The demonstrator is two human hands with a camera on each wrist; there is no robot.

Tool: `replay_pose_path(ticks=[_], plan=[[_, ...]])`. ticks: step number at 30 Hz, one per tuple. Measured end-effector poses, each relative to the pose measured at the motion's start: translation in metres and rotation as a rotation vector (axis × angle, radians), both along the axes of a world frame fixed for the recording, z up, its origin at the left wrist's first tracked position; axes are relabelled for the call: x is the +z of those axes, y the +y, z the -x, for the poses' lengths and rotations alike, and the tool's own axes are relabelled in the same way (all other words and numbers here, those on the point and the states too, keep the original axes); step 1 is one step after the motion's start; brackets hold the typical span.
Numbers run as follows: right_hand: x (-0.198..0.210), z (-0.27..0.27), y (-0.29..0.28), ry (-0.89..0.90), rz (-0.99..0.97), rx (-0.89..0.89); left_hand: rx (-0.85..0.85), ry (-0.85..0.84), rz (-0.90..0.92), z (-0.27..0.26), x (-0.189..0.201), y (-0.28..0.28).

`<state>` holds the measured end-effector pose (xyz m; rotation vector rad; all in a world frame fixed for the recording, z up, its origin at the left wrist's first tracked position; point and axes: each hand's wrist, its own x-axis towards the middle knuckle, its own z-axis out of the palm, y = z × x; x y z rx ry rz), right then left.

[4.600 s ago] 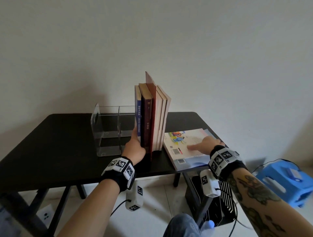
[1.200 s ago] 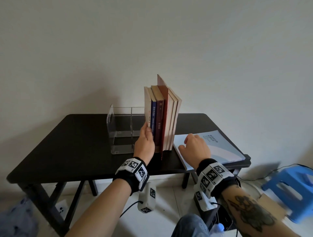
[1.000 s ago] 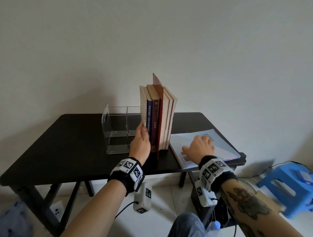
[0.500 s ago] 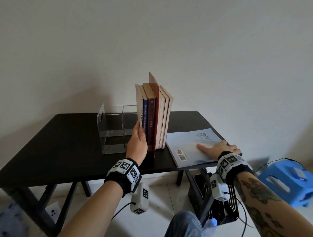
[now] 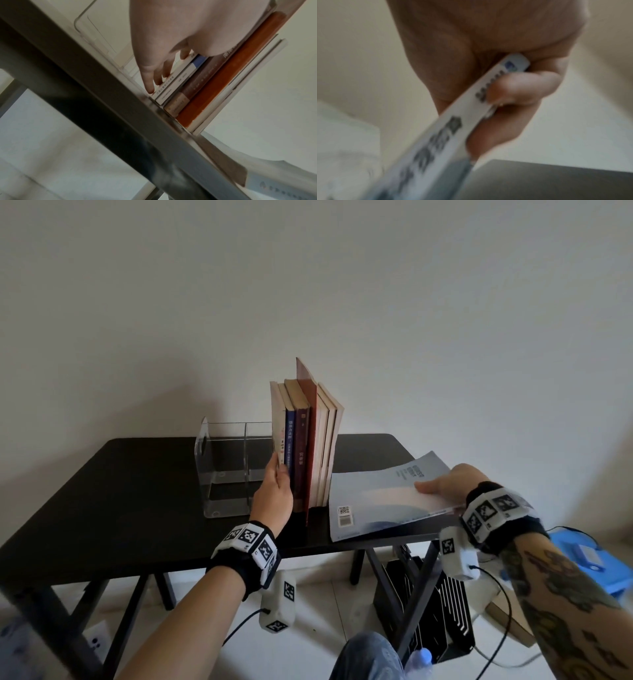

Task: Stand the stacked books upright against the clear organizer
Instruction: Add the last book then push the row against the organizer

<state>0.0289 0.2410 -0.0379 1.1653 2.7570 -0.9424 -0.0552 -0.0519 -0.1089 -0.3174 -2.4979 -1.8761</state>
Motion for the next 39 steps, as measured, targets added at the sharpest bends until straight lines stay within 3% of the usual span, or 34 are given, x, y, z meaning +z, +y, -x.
replay_pose_path(ticks=[4, 11, 17, 21, 25, 30, 39], plan=[[0.042, -0.009, -0.014, 0.118, 0.164, 0.069, -0.046, 0.000, 0.021, 0.001, 0.003, -0.004], [0.104, -0.028, -0.054, 0.493, -0.273, 0.090, -0.066, -0.010, 0.024, 0.004, 0.004, -0.005], [0.166, -0.059, -0.086, 0.880, -0.315, 0.068, 0.001, 0.043, 0.073, 0.011, 0.006, -0.002], [0.196, -0.068, -0.107, 1.001, -0.426, 0.129, 0.020, 0.029, 0.080, 0.011, 0.011, -0.003], [0.207, -0.069, -0.123, 1.110, -0.499, 0.175, 0.021, 0.056, 0.077, 0.013, 0.006, -0.002], [0.206, -0.061, -0.143, 1.240, -0.427, 0.213, 0.020, 0.056, 0.099, 0.006, 0.012, -0.007], [0.184, -0.032, -0.185, 1.189, -0.405, 0.380, 0.049, 0.041, 0.127, 0.000, 0.011, -0.013]])
